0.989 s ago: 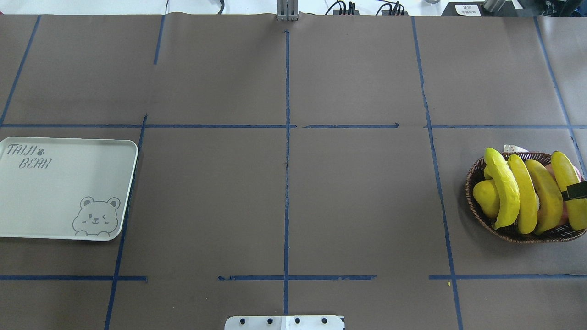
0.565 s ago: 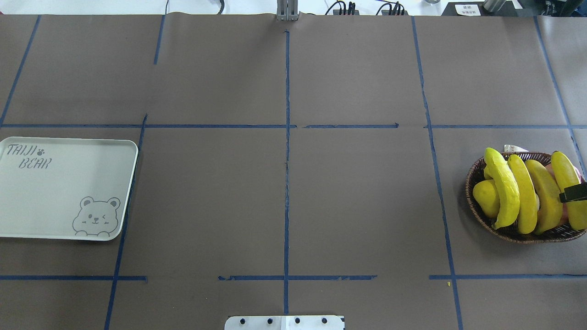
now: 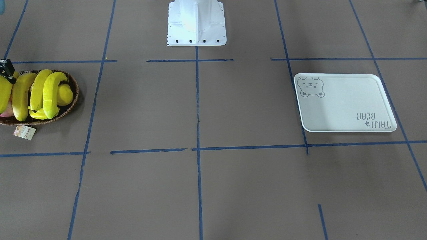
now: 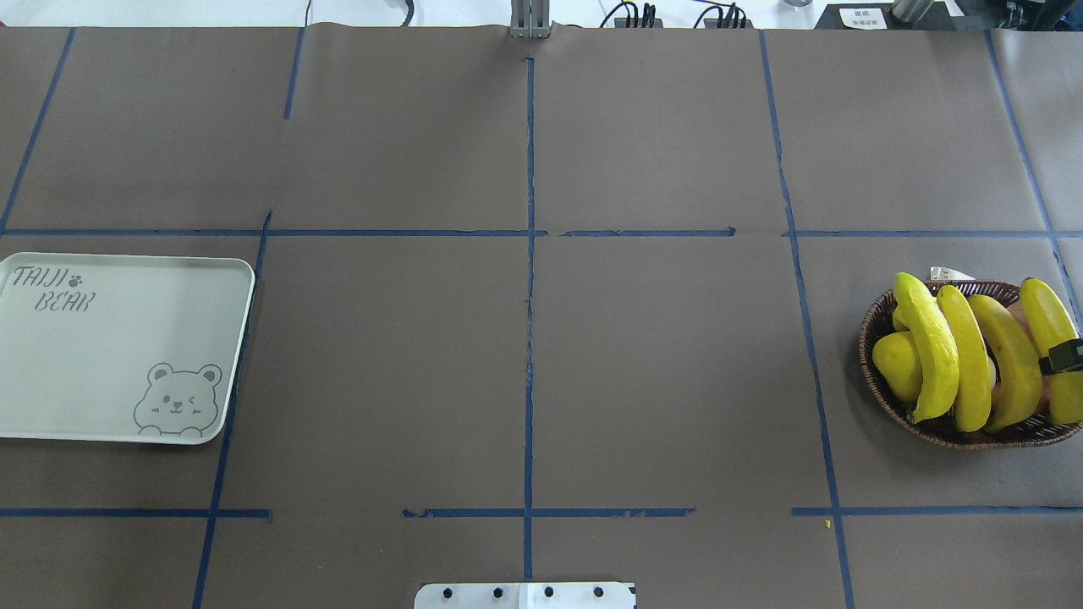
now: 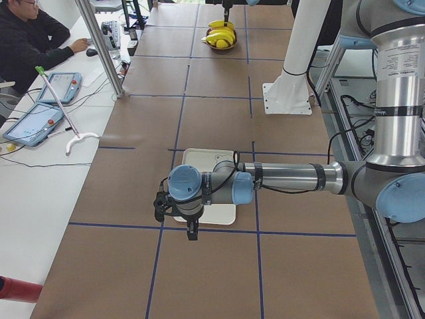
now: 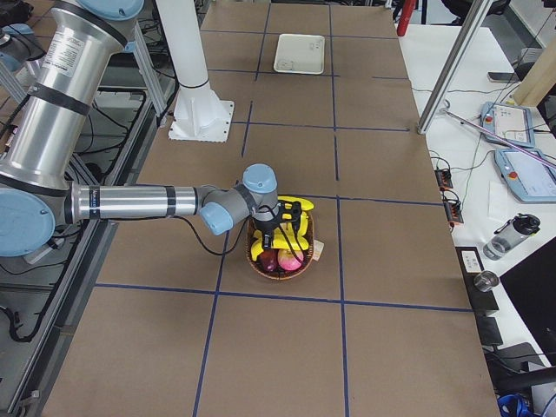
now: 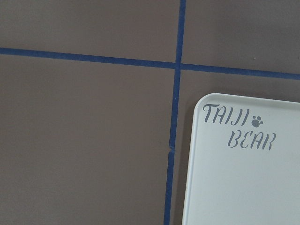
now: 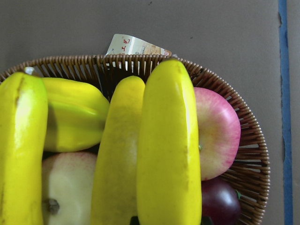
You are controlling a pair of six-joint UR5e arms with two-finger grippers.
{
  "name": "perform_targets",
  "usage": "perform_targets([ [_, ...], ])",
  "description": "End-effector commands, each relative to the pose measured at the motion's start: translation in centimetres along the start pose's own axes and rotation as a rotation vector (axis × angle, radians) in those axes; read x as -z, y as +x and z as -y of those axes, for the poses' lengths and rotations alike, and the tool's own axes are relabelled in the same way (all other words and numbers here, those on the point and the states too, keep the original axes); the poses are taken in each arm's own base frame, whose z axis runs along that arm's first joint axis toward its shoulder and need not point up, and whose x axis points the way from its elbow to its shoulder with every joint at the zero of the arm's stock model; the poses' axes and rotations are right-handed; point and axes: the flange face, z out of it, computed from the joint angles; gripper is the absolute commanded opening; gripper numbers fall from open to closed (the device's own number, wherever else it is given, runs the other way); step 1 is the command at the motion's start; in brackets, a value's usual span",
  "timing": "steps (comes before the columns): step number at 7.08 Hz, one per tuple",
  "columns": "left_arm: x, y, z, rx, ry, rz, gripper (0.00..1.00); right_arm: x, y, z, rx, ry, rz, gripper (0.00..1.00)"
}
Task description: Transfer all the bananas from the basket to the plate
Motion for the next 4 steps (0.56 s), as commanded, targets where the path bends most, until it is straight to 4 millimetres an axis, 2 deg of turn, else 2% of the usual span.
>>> perform_targets([
  [1, 0.1, 0.1, 0.1, 0.001, 0.002, 0.0, 1.0, 0.4, -0.1, 0.0, 0.007, 0.003, 0.011, 0.06],
  [2, 0.0, 0.0, 0.1, 0.002, 0.001, 0.0, 1.0, 1.3, 0.4, 0.2, -0.012, 0.009, 0.032, 0.01],
  [3, 0.1, 0.1, 0.1, 0.002, 0.001, 0.0, 1.0, 2.4, 1.2, 0.3, -0.002, 0.006, 0.072, 0.01],
  [4, 0.1, 0.1, 0.1, 0.002, 0.001, 0.0, 1.0, 3.8, 3.3, 0.3, 0.031, 0.027, 0.082, 0.0],
])
